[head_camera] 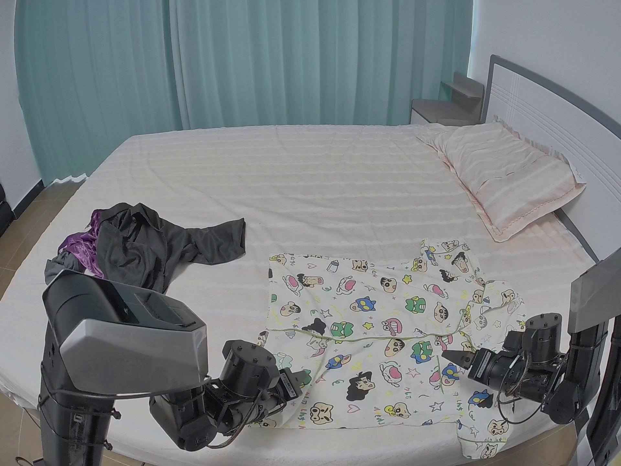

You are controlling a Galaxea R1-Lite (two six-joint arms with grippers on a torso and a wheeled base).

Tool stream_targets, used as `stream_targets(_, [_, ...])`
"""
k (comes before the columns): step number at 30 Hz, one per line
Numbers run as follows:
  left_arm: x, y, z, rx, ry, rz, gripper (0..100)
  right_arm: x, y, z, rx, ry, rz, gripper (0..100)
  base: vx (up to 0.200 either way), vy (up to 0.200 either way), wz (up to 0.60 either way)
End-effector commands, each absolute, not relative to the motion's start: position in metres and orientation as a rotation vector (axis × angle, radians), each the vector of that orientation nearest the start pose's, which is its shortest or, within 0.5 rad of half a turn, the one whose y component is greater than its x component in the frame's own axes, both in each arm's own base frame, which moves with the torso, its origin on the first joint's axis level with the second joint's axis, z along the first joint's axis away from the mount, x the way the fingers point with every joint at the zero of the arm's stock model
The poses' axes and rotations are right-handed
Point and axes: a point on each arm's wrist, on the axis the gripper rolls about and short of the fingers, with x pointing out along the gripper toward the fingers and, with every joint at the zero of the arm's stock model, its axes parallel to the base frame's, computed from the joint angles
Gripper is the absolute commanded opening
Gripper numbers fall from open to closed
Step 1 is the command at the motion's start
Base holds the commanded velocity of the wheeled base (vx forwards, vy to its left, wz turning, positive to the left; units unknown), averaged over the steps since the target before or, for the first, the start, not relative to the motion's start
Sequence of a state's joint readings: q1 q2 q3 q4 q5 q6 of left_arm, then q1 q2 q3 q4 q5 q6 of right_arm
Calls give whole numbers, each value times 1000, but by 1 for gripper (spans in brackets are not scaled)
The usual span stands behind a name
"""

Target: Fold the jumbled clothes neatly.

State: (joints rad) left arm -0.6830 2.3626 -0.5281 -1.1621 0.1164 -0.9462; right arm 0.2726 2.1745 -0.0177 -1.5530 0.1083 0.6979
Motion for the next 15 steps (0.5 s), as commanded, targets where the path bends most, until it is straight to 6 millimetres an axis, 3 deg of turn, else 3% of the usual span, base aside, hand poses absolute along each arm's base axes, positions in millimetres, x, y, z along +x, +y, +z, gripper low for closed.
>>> stream_targets(1, [252,-199,-43,-629,815,-195,0,209,61,2,617,712,141,100,0,0,0])
stream_targets(15, [252,-192,-27,-652,785,-196,0,209,61,2,618,709,142,100,0,0,0])
